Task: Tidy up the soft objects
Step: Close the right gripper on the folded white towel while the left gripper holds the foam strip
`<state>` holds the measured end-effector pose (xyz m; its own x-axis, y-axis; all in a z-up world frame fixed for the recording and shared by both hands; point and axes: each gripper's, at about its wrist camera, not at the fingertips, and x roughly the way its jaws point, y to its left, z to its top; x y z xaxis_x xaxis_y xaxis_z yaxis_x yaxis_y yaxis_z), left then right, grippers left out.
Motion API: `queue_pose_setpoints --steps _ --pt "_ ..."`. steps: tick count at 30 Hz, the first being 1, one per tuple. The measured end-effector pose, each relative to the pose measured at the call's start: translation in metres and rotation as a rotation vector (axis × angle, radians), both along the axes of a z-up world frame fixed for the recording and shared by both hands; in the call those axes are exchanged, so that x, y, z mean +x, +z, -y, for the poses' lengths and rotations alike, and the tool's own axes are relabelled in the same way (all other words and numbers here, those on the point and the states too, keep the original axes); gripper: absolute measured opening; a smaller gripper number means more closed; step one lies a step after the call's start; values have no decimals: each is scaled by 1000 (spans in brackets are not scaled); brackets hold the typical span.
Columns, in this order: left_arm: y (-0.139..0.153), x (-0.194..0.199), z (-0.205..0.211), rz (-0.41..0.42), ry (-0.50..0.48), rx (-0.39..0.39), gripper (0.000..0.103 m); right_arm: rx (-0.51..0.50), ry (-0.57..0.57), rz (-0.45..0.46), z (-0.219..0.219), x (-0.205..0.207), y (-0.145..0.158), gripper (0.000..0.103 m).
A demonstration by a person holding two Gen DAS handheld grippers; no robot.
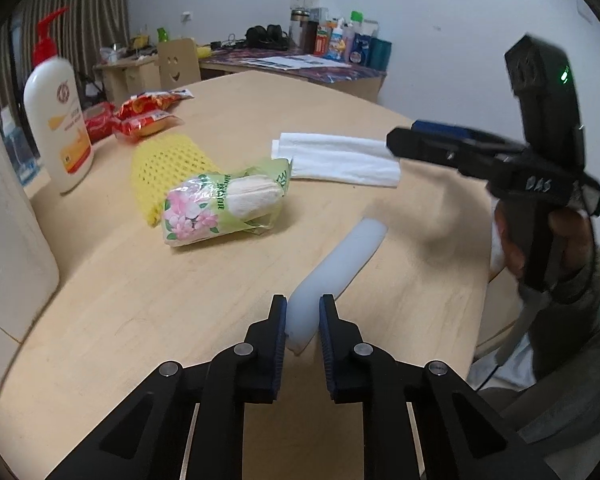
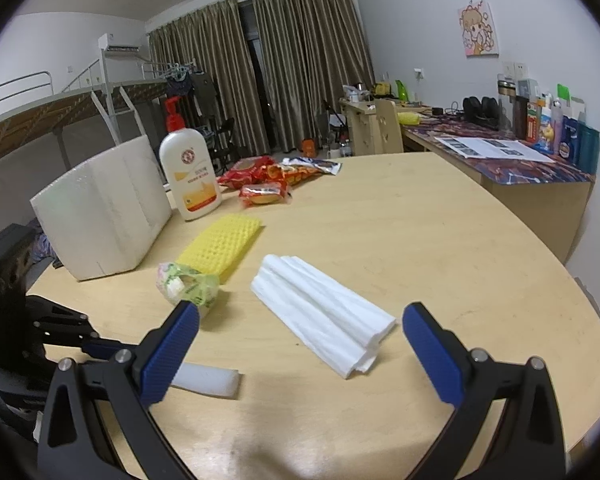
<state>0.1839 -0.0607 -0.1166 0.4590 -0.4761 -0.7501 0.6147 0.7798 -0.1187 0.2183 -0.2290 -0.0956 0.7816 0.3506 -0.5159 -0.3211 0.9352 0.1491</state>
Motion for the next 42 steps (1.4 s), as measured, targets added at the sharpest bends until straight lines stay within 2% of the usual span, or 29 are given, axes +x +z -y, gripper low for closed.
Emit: queue_pose_setpoints --steps 11,19,24,26,29,31,32,33,35,39,42 --pt "14 -10 -9 62 22 -93 17 -53 12 -30 -6 15 -7 103" --pt "17 -14 -18 76 81 -110 17 -67 32 -56 -8 18 -9 102" --pt "20 -17 -33 91 127 -122 17 -98 31 -71 -10 21 -10 81" --pt "18 -17 -40 73 138 -135 17 -108 28 -86 -11 23 -12 78" --pt "13 -17 -44 52 155 -138 17 -120 32 -107 -12 25 -16 66" --pt "12 -16 -45 48 161 -144 17 -136 34 -119 -14 25 -18 57" --pt "13 -17 -45 50 162 -145 17 -141 32 -137 -15 26 -21 47" --pt "13 -18 -45 52 162 -147 17 -142 32 -151 -15 27 -23 44" --pt "13 -17 -45 51 161 -149 17 -158 30 -174 -16 28 -29 41" --pt "9 -14 -48 38 172 -153 17 -177 2 -166 -15 26 -29 27" --pt "9 -15 -49 40 174 -160 17 -169 1 -166 -13 26 -30 26"
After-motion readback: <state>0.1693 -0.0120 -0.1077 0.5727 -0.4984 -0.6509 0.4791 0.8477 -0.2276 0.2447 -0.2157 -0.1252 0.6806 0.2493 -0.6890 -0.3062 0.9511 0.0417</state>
